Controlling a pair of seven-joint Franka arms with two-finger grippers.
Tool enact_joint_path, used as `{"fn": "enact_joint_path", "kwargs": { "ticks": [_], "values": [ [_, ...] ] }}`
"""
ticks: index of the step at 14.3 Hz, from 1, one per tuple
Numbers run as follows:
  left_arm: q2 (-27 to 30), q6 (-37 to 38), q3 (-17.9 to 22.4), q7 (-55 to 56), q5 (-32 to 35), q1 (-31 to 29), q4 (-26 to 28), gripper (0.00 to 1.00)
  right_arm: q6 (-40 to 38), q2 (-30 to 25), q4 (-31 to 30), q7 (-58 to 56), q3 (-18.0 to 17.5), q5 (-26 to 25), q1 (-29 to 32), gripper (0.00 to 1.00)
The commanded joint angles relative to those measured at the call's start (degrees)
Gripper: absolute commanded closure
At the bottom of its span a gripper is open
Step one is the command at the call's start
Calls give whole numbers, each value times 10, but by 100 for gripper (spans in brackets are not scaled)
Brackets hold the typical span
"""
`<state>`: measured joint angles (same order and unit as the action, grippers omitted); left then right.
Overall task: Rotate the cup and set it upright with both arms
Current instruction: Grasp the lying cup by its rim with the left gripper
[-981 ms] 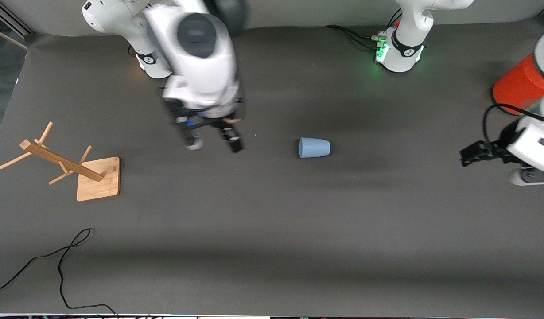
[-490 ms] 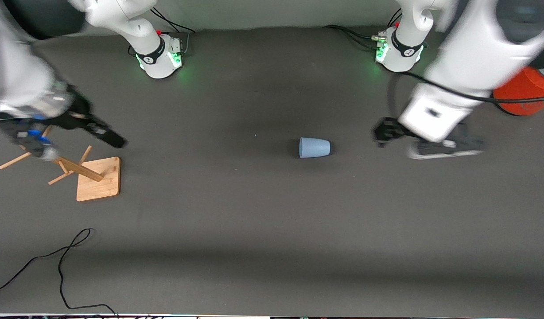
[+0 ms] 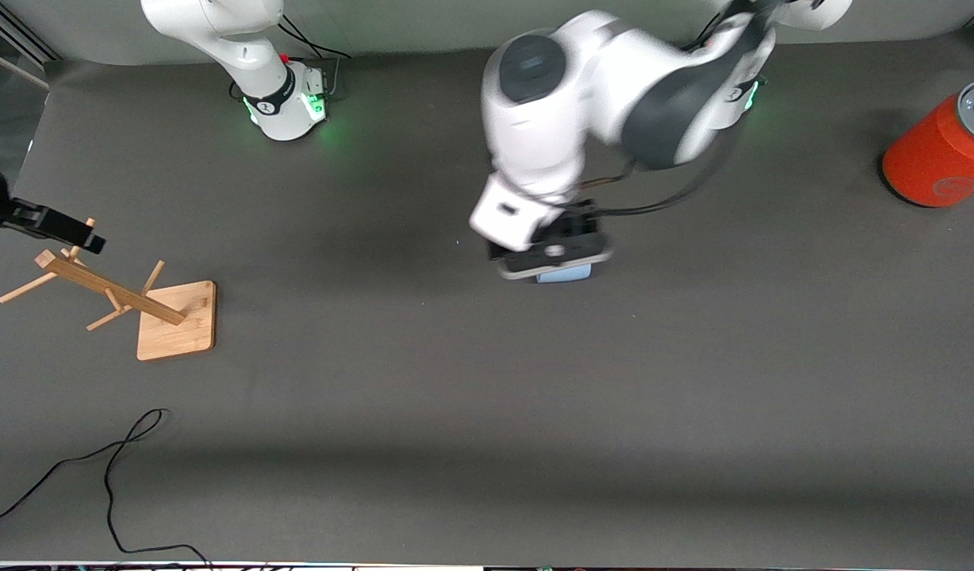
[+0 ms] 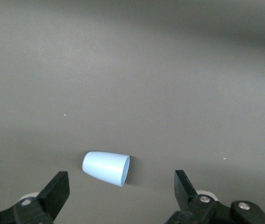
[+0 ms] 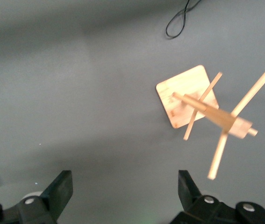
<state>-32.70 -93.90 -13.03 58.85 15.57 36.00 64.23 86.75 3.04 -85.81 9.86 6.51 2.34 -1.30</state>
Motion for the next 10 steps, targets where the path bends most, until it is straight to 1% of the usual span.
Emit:
{"fn": "enact_joint_path", "kwargs": {
  "ticks": [1,2,3,4,6,7,8,10],
  "values": [
    [-53,19,9,21,63,47,-21,0,23,-12,-17,-56,-18,-3,21,0],
    [-66,19,7,11,83,55,-3,0,24,-12,-16,-59,-18,-5,21,0],
    [-76,12,6,-1,89,64,19,0,23,-12,-16,-59,-17,-5,20,0],
    [-93,13,6,-24,90,69,26,0,23,-12,-16,-59,-17,-5,17,0],
    [-122,15,7,-83,92,71,27,0,24,-10,-16,-59,-17,-5,12,0],
    [-134,19,8,-88,104,77,31,0,24,-10,-16,-63,-17,-5,9,0],
    [-145,21,7,-99,132,80,37,0,25,-9,-16,-77,-17,-5,9,0],
    [-174,24,9,-144,162,94,41,0,33,-9,-16,-98,-14,-4,9,0]
  ]
}}
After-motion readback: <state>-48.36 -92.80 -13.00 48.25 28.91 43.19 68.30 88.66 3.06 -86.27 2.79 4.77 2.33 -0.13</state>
